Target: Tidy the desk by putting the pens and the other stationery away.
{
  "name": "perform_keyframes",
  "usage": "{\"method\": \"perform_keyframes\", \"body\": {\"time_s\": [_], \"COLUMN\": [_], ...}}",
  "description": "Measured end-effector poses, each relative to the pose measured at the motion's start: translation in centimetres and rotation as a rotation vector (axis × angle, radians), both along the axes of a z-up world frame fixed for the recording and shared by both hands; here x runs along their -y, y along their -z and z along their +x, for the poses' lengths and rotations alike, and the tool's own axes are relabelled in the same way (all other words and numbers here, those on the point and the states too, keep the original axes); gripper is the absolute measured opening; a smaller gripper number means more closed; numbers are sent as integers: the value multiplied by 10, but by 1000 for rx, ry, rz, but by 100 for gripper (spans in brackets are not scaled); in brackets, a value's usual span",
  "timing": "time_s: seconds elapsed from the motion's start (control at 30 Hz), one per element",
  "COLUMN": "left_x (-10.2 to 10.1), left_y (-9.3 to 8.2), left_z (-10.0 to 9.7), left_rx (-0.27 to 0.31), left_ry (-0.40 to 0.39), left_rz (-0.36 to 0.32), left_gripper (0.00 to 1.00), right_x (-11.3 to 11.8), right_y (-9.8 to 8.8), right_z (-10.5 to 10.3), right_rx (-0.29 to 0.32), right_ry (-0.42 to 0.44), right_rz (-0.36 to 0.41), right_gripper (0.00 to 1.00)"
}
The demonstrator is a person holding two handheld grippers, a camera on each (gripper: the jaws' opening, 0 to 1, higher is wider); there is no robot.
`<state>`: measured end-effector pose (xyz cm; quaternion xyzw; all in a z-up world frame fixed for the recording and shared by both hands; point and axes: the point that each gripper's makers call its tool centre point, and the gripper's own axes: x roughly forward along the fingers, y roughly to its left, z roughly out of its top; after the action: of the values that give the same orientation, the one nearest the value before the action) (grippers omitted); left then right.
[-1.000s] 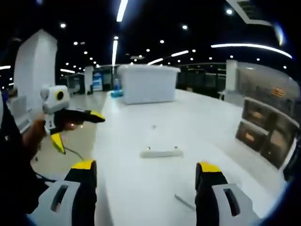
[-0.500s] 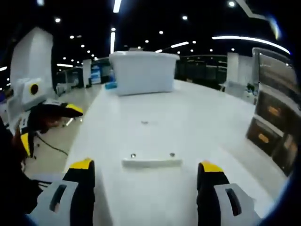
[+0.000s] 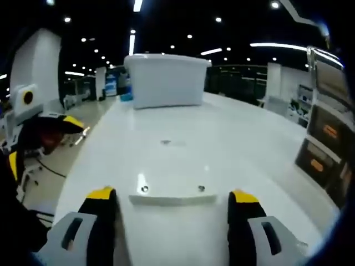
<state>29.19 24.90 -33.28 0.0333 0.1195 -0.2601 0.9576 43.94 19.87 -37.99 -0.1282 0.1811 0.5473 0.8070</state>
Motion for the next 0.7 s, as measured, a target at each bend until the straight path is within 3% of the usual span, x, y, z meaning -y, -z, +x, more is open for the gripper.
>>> {"method": "perform_keyframes", "body": {"time_s": [0.27,0.4,0.7], "left_x": [0,2,3], "left_y": [3,3,2], "left_z": [-1,0,2], "left_rx": [-4,-6,-2], "left_ry": [2,4,1], "left_rz": [3,3,10], "left_gripper": [90,90,90], "right_x": [-3,-5,-3], "right_y": [6,3,1], "right_z": [4,6,7], "right_rx": [2,4,11], "right_ry": [-9,-7,4], "right_rz": [3,17,11], "right_gripper": [73,64,62]}}
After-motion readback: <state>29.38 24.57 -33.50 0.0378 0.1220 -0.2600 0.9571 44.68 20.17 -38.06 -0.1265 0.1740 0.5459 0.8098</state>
